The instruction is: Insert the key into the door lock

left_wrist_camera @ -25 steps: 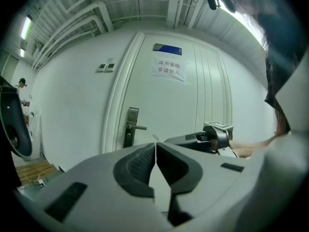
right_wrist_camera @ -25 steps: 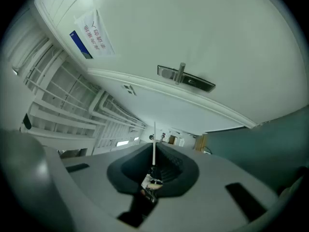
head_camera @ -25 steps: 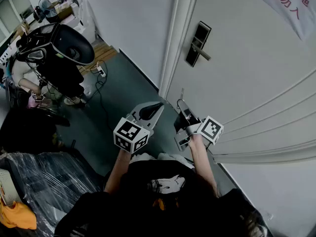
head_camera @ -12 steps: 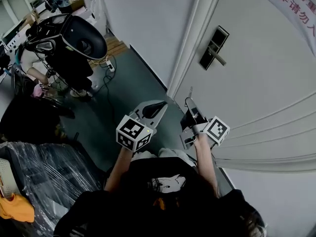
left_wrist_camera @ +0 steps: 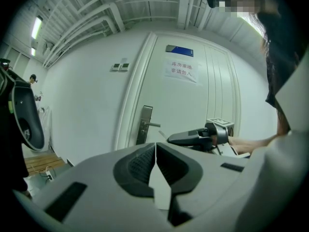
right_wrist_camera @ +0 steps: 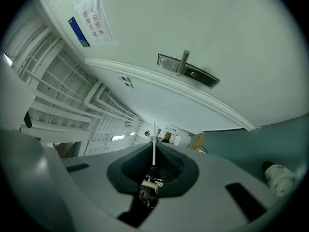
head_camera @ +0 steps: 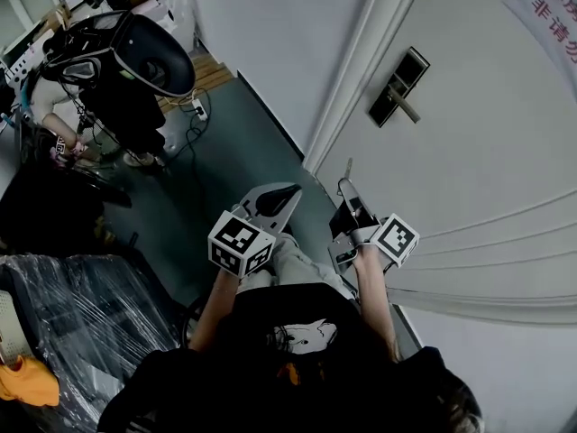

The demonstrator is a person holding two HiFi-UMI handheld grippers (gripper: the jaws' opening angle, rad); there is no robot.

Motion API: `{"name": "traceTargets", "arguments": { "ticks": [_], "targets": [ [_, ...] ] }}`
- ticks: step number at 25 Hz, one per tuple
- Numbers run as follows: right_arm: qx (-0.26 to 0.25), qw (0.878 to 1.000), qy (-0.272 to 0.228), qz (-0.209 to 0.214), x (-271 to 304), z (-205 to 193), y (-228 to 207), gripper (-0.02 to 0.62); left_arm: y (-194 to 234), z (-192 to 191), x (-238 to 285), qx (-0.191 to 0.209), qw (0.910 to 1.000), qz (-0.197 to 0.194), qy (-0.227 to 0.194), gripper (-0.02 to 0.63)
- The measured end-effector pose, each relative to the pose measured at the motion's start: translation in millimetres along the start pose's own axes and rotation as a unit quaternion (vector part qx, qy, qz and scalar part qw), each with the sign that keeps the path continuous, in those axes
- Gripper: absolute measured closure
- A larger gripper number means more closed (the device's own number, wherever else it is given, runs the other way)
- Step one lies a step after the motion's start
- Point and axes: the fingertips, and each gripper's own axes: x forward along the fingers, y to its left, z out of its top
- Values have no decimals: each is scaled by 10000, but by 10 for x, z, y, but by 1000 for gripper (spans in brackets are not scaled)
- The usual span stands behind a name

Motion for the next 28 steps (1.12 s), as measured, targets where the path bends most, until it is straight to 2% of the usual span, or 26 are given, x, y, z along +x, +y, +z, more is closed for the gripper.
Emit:
{"name": "traceTargets", "arguments": {
  "ticks": [9,19,28],
  "targets": [
    [179,9998,-26,-29,483,216,-268,574,518,90,381,-82,9999,125,41,594],
    [321,9990,175,-270,880,778,-930,574,970,185,1612,63,9995,-69,292,594],
    [466,9984,186,-246,1034,954,-972,574,1064,267,1987,153,9987,-178,457,594]
  ]
}}
